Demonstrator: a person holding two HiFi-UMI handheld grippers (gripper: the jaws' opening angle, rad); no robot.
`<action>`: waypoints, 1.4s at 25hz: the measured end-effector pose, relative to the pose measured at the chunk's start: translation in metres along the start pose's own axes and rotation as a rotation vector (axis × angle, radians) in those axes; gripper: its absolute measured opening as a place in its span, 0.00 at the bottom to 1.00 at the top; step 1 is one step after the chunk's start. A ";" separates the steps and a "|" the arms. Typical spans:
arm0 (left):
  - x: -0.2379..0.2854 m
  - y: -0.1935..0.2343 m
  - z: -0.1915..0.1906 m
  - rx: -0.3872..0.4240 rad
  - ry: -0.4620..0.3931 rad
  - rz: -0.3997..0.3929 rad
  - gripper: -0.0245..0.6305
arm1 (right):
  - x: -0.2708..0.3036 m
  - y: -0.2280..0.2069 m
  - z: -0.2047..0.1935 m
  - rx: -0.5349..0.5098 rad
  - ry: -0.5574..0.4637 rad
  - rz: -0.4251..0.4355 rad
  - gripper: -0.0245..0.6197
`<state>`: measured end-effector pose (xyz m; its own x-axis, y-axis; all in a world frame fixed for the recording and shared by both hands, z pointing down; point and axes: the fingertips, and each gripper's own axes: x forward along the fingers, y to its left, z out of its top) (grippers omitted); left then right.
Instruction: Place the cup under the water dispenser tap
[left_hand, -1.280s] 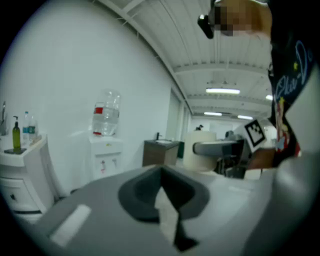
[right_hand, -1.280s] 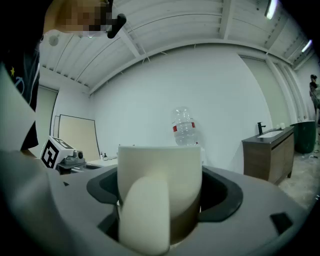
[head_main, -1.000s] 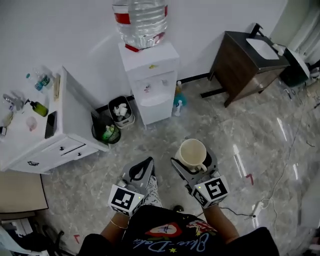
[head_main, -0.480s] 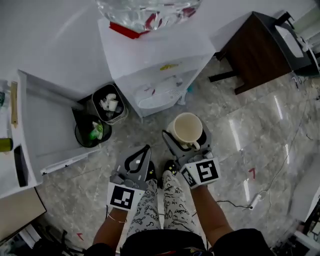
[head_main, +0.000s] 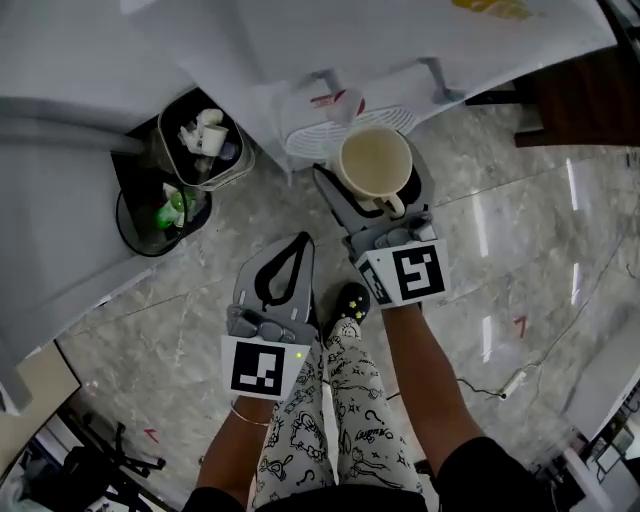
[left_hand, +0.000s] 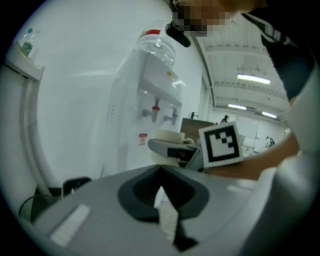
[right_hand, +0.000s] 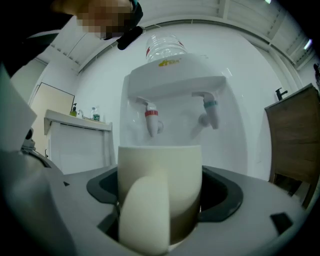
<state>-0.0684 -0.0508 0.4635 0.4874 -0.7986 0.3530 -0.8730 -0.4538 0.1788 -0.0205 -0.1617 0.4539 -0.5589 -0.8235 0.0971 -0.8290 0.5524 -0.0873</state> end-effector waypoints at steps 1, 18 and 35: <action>0.002 0.005 -0.006 -0.019 -0.004 0.009 0.03 | 0.007 -0.002 -0.009 -0.001 -0.010 -0.007 0.71; -0.007 -0.023 -0.045 -0.058 0.098 -0.134 0.03 | 0.053 -0.014 -0.064 -0.049 -0.005 -0.075 0.71; -0.006 -0.040 -0.037 0.052 0.112 -0.216 0.03 | 0.050 -0.010 -0.094 -0.098 0.121 0.013 0.71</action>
<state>-0.0367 -0.0135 0.4887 0.6555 -0.6330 0.4118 -0.7450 -0.6315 0.2150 -0.0420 -0.1963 0.5525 -0.5628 -0.7979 0.2161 -0.8162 0.5777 0.0075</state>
